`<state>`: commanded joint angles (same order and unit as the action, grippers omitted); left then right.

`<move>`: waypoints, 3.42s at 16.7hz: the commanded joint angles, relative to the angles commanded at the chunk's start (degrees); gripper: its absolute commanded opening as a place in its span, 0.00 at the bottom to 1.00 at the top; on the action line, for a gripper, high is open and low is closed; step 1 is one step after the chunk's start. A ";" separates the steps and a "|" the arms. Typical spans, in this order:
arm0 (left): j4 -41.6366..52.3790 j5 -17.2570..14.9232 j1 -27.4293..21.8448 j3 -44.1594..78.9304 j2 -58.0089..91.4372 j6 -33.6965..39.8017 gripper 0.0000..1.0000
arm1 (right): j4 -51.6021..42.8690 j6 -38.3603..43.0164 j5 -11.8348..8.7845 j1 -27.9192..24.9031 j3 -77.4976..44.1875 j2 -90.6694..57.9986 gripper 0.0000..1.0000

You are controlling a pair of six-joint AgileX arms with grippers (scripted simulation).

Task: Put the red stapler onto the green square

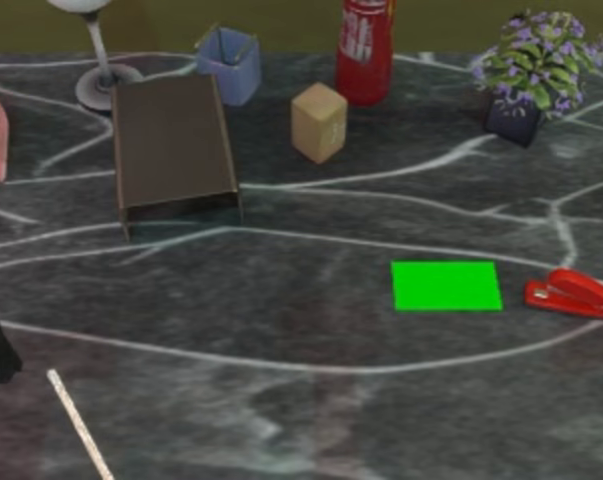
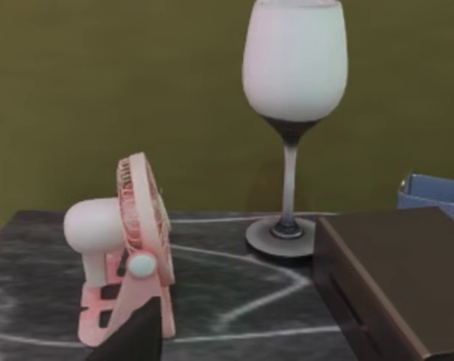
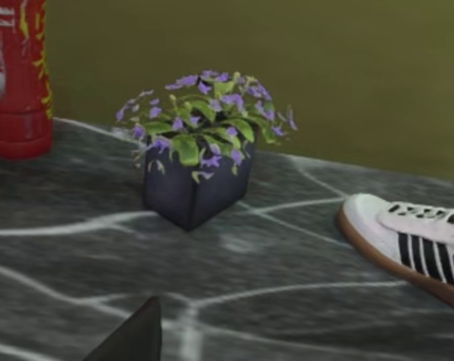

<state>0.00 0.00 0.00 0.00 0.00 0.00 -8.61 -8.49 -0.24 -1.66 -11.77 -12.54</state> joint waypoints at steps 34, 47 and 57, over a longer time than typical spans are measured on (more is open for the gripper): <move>0.00 0.00 0.00 0.00 0.00 0.00 1.00 | -48.24 -56.35 0.33 -9.29 -70.70 -102.86 1.00; 0.00 0.00 0.00 0.00 0.00 0.00 1.00 | -37.51 -56.22 0.36 -9.42 -63.87 -107.02 0.70; 0.00 0.00 0.00 0.00 0.00 0.00 1.00 | -37.51 -56.22 0.36 -9.42 -63.87 -107.02 0.00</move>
<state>0.00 0.00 0.00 0.00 0.00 0.00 -46.12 -64.71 0.12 -11.08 -75.65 -119.55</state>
